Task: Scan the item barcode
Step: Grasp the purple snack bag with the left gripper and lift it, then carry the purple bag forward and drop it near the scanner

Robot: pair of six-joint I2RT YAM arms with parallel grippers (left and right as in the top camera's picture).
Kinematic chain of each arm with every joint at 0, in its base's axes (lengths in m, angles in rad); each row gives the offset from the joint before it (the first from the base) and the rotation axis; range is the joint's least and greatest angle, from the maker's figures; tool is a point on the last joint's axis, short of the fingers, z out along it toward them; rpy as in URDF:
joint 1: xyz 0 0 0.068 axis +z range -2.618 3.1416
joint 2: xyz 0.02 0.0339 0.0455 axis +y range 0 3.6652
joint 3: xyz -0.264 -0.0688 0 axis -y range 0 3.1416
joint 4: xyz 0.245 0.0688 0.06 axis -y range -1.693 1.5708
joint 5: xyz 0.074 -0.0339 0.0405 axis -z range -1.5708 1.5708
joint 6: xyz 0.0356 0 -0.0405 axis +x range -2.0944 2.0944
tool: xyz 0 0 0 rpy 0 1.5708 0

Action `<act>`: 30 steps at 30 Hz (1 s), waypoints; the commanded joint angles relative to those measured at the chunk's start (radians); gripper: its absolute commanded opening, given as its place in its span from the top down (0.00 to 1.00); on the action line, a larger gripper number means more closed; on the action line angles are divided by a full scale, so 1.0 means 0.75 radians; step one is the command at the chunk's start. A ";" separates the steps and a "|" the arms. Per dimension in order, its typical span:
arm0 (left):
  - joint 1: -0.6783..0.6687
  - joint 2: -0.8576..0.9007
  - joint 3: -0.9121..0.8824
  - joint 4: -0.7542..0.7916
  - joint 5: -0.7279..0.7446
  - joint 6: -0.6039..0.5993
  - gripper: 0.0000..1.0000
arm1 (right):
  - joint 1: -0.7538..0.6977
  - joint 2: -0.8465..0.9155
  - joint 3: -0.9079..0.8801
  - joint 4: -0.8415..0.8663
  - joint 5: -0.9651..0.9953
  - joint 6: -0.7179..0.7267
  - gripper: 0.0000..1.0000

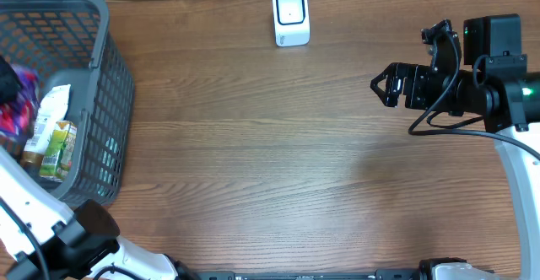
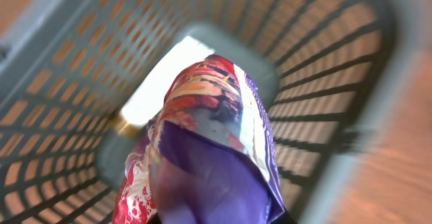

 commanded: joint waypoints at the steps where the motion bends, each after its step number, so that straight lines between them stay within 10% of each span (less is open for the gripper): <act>1: -0.048 -0.024 0.242 -0.100 0.362 -0.007 0.96 | 0.007 -0.004 0.014 0.008 -0.012 -0.005 0.00; 7: -0.427 -0.060 0.275 -0.136 0.464 0.017 0.96 | 0.007 -0.004 0.014 0.007 -0.012 -0.005 0.00; 18: -1.263 0.033 -0.194 -0.017 -0.311 -0.377 0.96 | 0.007 -0.004 0.014 0.007 -0.012 -0.006 0.00; 30: -1.494 0.469 -0.462 0.246 -0.379 -0.477 0.96 | 0.007 -0.004 0.014 -0.014 0.034 -0.006 0.00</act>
